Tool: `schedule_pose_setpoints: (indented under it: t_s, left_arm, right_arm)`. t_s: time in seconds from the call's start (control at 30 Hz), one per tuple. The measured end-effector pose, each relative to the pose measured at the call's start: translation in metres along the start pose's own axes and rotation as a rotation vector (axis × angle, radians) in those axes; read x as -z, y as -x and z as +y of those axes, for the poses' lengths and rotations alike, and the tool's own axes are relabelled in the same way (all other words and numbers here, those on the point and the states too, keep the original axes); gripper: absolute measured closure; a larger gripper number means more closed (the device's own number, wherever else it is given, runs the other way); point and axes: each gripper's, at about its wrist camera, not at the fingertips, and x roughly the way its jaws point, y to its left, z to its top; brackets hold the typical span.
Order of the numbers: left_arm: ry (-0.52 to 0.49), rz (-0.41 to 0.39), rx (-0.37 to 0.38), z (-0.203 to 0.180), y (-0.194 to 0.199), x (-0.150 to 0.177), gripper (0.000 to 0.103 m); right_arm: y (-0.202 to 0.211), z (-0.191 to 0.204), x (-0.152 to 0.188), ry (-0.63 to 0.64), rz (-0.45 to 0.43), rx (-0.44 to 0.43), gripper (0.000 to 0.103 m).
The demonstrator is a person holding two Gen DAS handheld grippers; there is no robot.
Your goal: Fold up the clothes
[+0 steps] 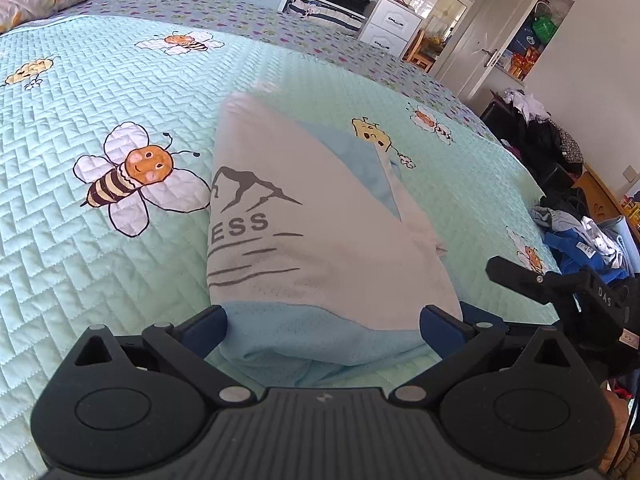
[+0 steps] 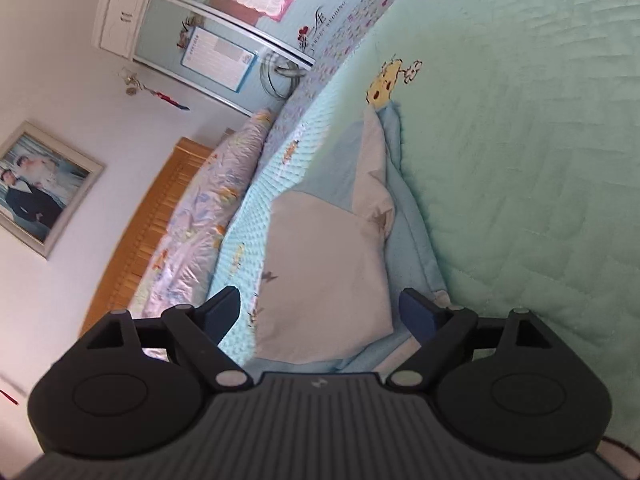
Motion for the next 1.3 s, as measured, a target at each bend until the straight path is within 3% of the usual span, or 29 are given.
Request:
schedule_pose_setpoints:
  t_s: [0.23,0.83,1.0,1.17,1.3]
  left_arm:
    - [-0.014,0.013,-0.014,-0.005,-0.005,0.000,0.001]
    - [-0.048,0.002,0.000,-0.021,-0.007,-0.008,0.001]
    - [-0.029,0.009,0.015,-0.017,-0.011,-0.009,0.001]
    - [-0.044,0.016,0.014,-0.018,-0.019,-0.016,0.001]
    - [-0.076,0.022,0.003,-0.021,-0.026,-0.025,0.001]
  right_arm:
    - [-0.002,-0.002,0.006,-0.027,0.055,-0.096,0.016]
    - [0.016,-0.002,0.011,-0.243,0.105,-0.053,0.015]
    - [0.007,0.003,0.024,-0.304,0.138,-0.137,0.011]
    - [-0.008,0.014,0.029,-0.291,0.150,-0.097,0.011]
    - [-0.012,0.022,0.026,-0.281,0.124,-0.014,0.011]
